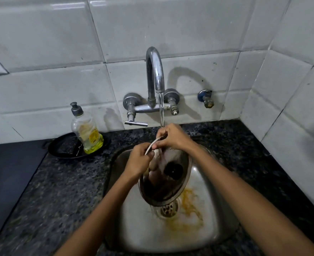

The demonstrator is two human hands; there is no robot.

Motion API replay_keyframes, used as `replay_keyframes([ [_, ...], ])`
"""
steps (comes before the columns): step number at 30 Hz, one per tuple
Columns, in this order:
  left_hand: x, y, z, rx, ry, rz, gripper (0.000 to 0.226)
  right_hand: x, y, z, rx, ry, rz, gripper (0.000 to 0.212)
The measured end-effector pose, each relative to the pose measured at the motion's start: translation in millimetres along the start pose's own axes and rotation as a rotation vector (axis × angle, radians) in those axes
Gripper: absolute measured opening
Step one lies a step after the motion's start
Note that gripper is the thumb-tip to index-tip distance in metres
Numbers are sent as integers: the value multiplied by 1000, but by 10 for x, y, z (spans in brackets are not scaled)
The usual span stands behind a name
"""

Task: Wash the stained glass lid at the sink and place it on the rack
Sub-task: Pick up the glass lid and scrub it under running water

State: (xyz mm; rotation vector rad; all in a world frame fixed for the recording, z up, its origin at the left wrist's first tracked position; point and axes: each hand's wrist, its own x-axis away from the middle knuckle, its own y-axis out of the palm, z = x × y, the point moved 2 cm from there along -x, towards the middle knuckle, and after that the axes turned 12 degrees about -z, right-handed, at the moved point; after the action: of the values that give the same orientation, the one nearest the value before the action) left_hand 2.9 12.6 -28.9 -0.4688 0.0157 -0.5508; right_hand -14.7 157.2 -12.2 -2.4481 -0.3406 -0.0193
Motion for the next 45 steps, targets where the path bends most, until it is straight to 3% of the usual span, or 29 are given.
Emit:
replay_keyframes([
  [2,119,-51,-92,195,-12,55,31,42,-111,166,-100,59,108,33],
  [5,243,-62,-104,383,-2,-47,26,124,-139,430,-236,121,236,31],
  [10,90,21,2,-19,7,-24,31,66,133,30,1,-27,51,26],
  [14,219,-24,-114,185,26,31,25,125,-47,371,-162,128,226,44],
  [17,171,-37,-123,137,21,-32,20,132,52,321,-156,136,244,29],
  [19,126,-13,-122,85,15,43,24,100,203,110,-82,83,239,22],
  [21,126,25,-134,125,13,176,33,95,371,-19,37,59,321,33],
  [24,144,127,-199,192,-26,256,36,175,794,-71,83,180,426,53],
  [28,276,249,-224,287,-47,281,37,98,1060,-19,-11,272,444,56],
  [32,446,299,-174,285,-1,305,35,-99,703,280,-326,570,588,56],
  [37,407,257,-38,272,16,338,37,-94,782,26,-223,369,591,52],
  [39,443,273,-16,260,19,347,36,-150,718,126,-271,391,592,49],
  [42,589,309,-25,280,45,294,28,-210,501,331,-444,539,585,55],
  [45,566,296,-15,272,44,102,30,-210,468,259,-245,449,588,57],
])
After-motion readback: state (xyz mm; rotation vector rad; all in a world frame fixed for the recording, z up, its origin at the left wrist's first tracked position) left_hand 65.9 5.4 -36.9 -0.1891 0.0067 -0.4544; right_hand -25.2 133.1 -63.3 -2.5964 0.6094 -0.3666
